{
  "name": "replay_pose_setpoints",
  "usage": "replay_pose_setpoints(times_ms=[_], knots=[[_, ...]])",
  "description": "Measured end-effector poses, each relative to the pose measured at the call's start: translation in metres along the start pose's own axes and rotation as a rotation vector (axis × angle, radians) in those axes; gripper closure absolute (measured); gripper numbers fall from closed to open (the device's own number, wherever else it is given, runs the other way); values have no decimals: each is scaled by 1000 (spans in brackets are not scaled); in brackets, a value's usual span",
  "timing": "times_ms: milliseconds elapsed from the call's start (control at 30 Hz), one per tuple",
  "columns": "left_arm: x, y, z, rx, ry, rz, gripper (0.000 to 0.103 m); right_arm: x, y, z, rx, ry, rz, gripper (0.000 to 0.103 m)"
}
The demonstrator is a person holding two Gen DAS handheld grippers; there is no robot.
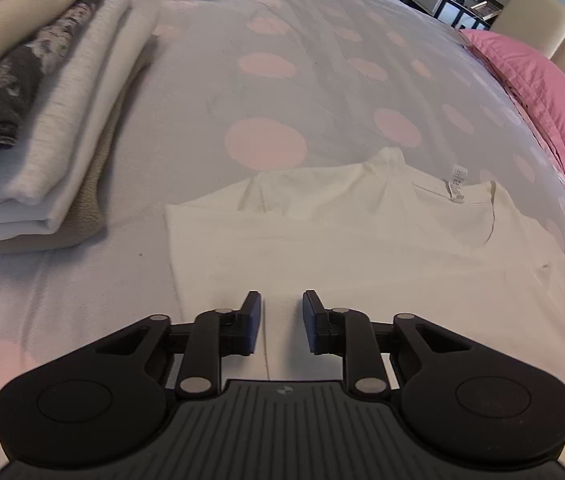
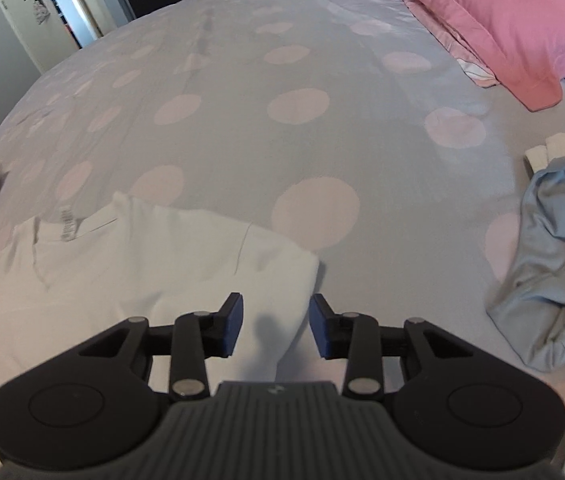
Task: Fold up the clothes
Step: 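Pinch the hem with the right tool, pull it straight, release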
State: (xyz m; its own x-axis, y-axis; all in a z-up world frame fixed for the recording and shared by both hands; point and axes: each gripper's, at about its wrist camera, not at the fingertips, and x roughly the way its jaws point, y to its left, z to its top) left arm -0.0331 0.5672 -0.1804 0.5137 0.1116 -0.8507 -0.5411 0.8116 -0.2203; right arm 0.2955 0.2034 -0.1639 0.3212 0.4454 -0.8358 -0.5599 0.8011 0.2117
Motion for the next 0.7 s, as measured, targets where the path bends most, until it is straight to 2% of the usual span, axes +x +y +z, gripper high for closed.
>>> replay_pose_setpoints(times_ms=[100, 133, 167, 200, 267, 400, 600, 700], knots=[[5, -4, -3, 37, -12, 9, 98, 18, -7, 3, 44, 21, 10, 64], [5, -5, -4, 47, -17, 11, 99, 22, -8, 4, 54, 23, 11, 69], [6, -7, -5, 57, -22, 14, 99, 23, -8, 4, 58, 17, 9, 89], [5, -8, -5, 66, -25, 18, 99, 24, -7, 4, 62, 11, 7, 98], [4, -10, -5, 78, -32, 25, 100, 26, -7, 5, 65, -2, -6, 100], [4, -14, -6, 105, -55, 38, 100, 28, -8, 7, 43, -39, -92, 101], [11, -16, -4, 103, -40, 55, 100, 38, -11, 2, 42, -28, -115, 101], [7, -14, -1, 70, -32, 50, 99, 28, -12, 3, 27, -20, -117, 95]])
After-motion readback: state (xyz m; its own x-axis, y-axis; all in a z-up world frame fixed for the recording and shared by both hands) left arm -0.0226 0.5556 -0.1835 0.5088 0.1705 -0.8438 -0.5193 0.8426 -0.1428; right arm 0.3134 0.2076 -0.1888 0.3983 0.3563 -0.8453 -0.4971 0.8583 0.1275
